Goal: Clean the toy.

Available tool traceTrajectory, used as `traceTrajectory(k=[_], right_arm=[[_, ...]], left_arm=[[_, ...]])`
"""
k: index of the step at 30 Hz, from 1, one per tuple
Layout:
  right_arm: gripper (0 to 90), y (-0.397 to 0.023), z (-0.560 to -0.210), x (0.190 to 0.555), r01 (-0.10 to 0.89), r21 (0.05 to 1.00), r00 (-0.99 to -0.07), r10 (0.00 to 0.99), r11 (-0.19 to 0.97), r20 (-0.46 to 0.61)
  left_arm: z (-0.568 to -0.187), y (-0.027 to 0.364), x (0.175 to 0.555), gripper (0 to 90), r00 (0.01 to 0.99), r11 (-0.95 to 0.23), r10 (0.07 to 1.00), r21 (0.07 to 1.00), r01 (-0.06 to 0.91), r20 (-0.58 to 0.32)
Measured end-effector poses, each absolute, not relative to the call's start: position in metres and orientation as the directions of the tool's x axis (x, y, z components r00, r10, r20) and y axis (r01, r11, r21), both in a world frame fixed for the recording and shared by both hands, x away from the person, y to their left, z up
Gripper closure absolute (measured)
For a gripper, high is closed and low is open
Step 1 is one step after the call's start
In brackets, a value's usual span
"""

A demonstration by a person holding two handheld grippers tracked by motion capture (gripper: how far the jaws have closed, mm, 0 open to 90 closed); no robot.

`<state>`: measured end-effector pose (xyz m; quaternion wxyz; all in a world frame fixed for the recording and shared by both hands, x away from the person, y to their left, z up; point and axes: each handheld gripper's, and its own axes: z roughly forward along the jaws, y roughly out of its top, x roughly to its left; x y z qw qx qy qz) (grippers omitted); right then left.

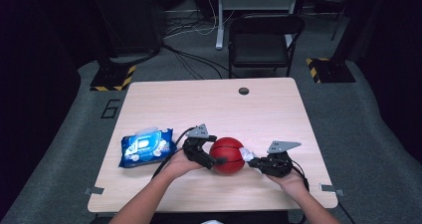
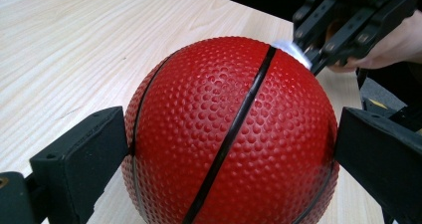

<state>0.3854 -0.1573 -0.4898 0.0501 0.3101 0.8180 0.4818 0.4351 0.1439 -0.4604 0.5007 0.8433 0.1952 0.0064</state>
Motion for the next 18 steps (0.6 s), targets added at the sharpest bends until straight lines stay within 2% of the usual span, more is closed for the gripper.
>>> traceTrajectory(k=[10,18], right_arm=[[82.6,-0.122,-0.45,0.376,0.318,0.898,-0.889,0.426,0.305,0.17],[82.6,-0.103,-0.437,0.406,0.311,0.915,-0.88,0.442,0.258,0.174]], left_arm=[[-0.46,0.142,0.434,0.9,0.925,-0.427,0.336,0.848,0.316,-0.176],[-0.46,0.144,0.434,1.0,0.927,-0.431,0.334,0.848,0.31,-0.169]])
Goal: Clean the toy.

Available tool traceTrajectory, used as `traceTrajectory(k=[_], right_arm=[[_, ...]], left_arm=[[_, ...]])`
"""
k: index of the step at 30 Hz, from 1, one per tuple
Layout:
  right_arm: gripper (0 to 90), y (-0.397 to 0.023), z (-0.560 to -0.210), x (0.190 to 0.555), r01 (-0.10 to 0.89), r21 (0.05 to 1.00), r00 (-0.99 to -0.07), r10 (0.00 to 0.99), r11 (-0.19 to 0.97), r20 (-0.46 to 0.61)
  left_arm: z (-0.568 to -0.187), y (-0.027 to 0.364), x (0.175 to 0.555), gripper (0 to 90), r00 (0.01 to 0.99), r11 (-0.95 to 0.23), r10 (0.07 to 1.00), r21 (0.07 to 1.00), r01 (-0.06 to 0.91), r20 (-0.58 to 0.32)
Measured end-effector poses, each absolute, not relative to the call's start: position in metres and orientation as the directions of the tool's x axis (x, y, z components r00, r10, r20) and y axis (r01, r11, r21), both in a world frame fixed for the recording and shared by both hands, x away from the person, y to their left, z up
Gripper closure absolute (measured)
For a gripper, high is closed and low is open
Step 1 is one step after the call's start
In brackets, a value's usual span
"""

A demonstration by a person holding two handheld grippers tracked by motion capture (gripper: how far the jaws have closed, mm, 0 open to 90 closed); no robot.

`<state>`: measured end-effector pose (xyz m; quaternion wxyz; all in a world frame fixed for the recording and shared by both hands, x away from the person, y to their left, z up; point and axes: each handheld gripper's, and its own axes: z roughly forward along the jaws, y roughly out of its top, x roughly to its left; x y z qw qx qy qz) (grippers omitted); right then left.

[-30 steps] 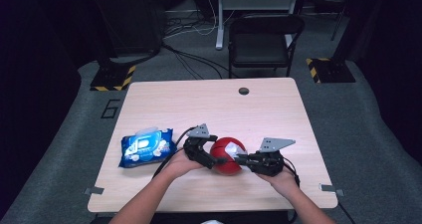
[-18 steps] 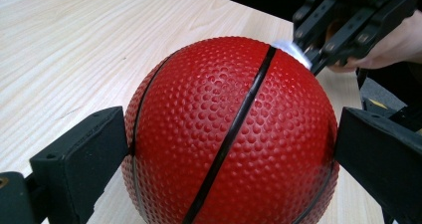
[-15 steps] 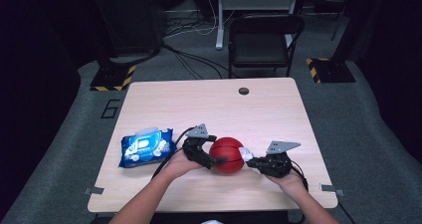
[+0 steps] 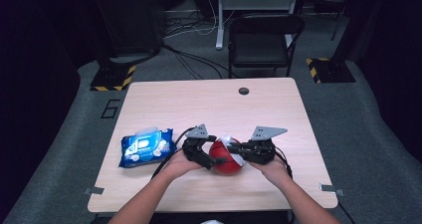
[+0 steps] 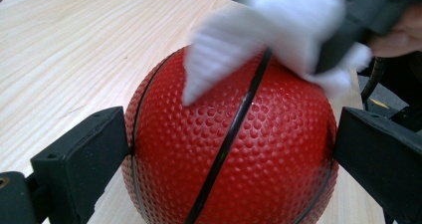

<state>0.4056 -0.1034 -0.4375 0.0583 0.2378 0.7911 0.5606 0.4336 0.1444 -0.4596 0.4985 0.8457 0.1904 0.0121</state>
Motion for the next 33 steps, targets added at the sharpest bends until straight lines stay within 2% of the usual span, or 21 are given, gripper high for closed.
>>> traceTrajectory(k=[7,8,18,23,27,33], right_arm=[[81.9,-0.105,-0.443,0.427,0.356,0.911,-0.836,0.507,0.209,0.21],[81.9,-0.109,-0.447,0.432,0.376,0.907,-0.81,0.544,0.192,0.22],[81.9,-0.132,-0.472,0.436,0.466,0.867,-0.714,0.654,0.175,0.251],[80.9,-0.138,-0.478,0.434,0.487,0.854,-0.697,0.67,0.181,0.256],[80.4,-0.132,-0.464,0.433,0.449,0.883,-0.722,0.637,0.135,0.269],[80.2,-0.108,-0.448,0.429,0.392,0.907,-0.778,0.581,0.152,0.239]], left_arm=[[-0.461,0.147,0.434,1.1,0.925,-0.425,0.337,0.847,0.318,-0.178],[-0.461,0.147,0.434,1.1,0.924,-0.426,0.338,0.847,0.32,-0.179],[-0.461,0.149,0.433,1.8,0.925,-0.429,0.335,0.845,0.32,-0.181],[-0.461,0.148,0.434,1.8,0.924,-0.424,0.336,0.846,0.323,-0.184],[-0.46,0.145,0.433,1.8,0.928,-0.428,0.33,0.85,0.309,-0.171],[-0.46,0.145,0.433,1.7,0.926,-0.427,0.333,0.848,0.314,-0.175]])
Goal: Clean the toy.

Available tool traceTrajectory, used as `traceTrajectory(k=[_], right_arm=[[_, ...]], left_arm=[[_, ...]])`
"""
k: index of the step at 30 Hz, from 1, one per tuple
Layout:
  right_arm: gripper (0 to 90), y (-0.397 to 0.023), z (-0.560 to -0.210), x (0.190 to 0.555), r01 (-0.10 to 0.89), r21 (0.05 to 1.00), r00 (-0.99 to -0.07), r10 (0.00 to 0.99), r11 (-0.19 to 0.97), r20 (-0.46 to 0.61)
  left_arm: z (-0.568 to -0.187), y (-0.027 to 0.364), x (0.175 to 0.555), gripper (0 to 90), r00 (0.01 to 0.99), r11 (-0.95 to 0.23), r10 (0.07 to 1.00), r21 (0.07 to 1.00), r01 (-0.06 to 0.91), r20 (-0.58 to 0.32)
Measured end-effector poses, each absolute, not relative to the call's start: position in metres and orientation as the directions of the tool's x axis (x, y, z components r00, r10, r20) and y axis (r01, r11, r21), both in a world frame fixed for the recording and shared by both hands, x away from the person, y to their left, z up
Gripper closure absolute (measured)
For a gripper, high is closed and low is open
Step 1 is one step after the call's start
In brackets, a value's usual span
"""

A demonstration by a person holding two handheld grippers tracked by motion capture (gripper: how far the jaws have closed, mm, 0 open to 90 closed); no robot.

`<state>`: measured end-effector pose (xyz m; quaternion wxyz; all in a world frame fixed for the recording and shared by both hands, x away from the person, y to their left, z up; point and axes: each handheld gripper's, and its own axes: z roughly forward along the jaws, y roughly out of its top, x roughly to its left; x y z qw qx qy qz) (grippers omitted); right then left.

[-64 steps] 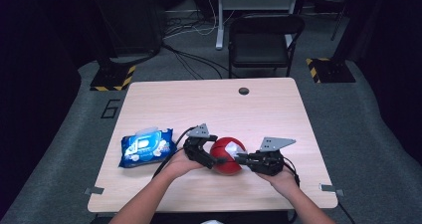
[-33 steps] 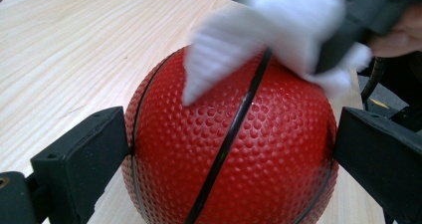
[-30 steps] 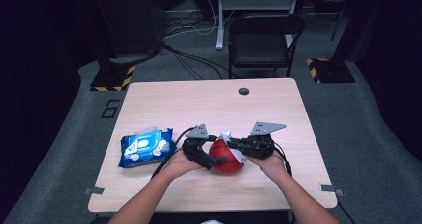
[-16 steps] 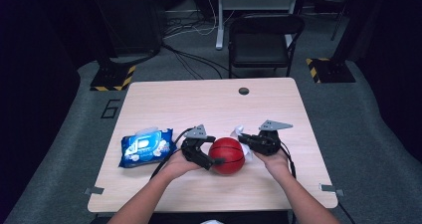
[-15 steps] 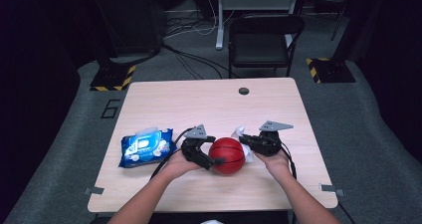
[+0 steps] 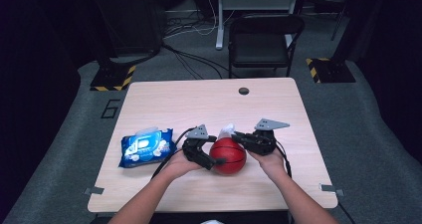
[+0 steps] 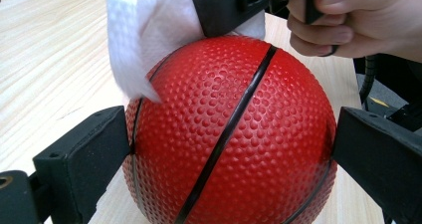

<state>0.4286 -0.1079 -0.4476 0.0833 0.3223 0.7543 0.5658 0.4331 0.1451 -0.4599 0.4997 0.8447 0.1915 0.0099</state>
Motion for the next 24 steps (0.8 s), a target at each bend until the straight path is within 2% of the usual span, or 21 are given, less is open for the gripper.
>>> traceTrajectory(k=[4,10,13,16,19,20,24], right_arm=[[80.0,-0.094,-0.443,0.42,0.381,0.912,-0.819,0.512,0.152,0.257],[80.1,-0.103,-0.442,0.408,0.404,0.904,-0.848,0.427,0.137,0.315],[79.0,-0.115,-0.446,0.402,0.46,0.876,-0.854,0.344,0.144,0.391],[78.1,-0.124,-0.452,0.4,0.472,0.868,-0.851,0.337,0.154,0.403],[69.0,-0.131,-0.452,0.402,0.48,0.867,-0.838,0.361,0.133,0.409],[69.0,-0.131,-0.452,0.402,0.48,0.867,-0.838,0.361,0.133,0.409],[62.9,-0.128,-0.442,0.4,0.437,0.881,-0.848,0.409,0.182,0.336]], left_arm=[[-0.46,0.146,0.434,1.7,0.927,-0.434,0.333,0.844,0.315,-0.174],[-0.46,0.146,0.434,1.7,0.926,-0.43,0.335,0.846,0.316,-0.176],[-0.46,0.146,0.434,1.8,0.925,-0.43,0.336,0.845,0.319,-0.178],[-0.46,0.146,0.434,1.7,0.926,-0.429,0.334,0.846,0.317,-0.177],[-0.46,0.145,0.433,1.8,0.925,-0.428,0.335,0.846,0.318,-0.178],[-0.46,0.145,0.433,1.8,0.925,-0.428,0.335,0.846,0.318,-0.178],[-0.46,0.147,0.434,1.8,0.924,-0.425,0.335,0.846,0.321,-0.183]])
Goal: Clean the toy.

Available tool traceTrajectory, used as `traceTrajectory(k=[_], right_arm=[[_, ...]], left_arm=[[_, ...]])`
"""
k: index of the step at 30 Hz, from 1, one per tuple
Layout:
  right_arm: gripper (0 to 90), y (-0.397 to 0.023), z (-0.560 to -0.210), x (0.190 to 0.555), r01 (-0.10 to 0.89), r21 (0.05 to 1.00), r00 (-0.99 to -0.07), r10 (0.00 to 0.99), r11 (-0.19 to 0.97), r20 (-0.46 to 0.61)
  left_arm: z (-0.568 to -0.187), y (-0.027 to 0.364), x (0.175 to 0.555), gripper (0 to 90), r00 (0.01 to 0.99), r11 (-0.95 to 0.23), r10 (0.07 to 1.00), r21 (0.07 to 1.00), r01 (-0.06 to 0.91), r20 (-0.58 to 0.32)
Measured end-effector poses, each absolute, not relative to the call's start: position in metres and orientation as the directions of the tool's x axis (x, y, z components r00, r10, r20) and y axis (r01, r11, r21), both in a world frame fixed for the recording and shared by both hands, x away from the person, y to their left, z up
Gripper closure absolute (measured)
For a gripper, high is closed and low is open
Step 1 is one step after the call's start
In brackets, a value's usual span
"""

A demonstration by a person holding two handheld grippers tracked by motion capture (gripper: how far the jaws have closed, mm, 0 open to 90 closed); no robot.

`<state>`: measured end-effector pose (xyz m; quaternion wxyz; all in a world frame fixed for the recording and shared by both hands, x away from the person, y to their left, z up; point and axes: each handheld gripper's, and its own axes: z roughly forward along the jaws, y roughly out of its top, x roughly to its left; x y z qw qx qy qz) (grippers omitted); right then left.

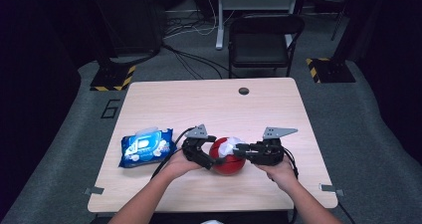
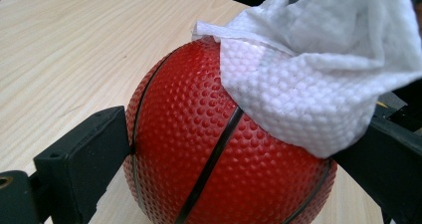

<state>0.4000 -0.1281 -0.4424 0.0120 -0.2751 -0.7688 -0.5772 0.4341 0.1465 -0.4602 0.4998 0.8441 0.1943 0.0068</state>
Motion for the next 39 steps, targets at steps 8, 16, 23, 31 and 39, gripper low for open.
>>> traceTrajectory(k=[8,16,23,31,39], right_arm=[[80.3,-0.123,-0.442,0.398,0.449,0.878,-0.855,0.365,0.163,0.369],[78.7,-0.122,-0.449,0.396,0.483,0.857,-0.848,0.341,0.178,0.407],[59.1,-0.124,-0.442,0.399,0.452,0.878,-0.853,0.361,0.155,0.376],[47.4,-0.128,-0.45,0.401,0.429,0.881,-0.801,0.535,0.198,0.269],[81.3,-0.126,-0.447,0.399,0.355,0.916,-0.829,0.515,0.184,0.218]], left_arm=[[-0.461,0.147,0.434,1.8,0.924,-0.423,0.336,0.847,0.321,-0.183],[-0.461,0.147,0.435,1.8,0.923,-0.421,0.336,0.847,0.323,-0.186],[-0.461,0.147,0.435,1.8,0.922,-0.417,0.337,0.847,0.329,-0.192],[-0.46,0.146,0.435,1.9,0.923,-0.421,0.336,0.847,0.324,-0.186],[-0.461,0.146,0.435,1.8,0.924,-0.42,0.334,0.848,0.324,-0.188]])
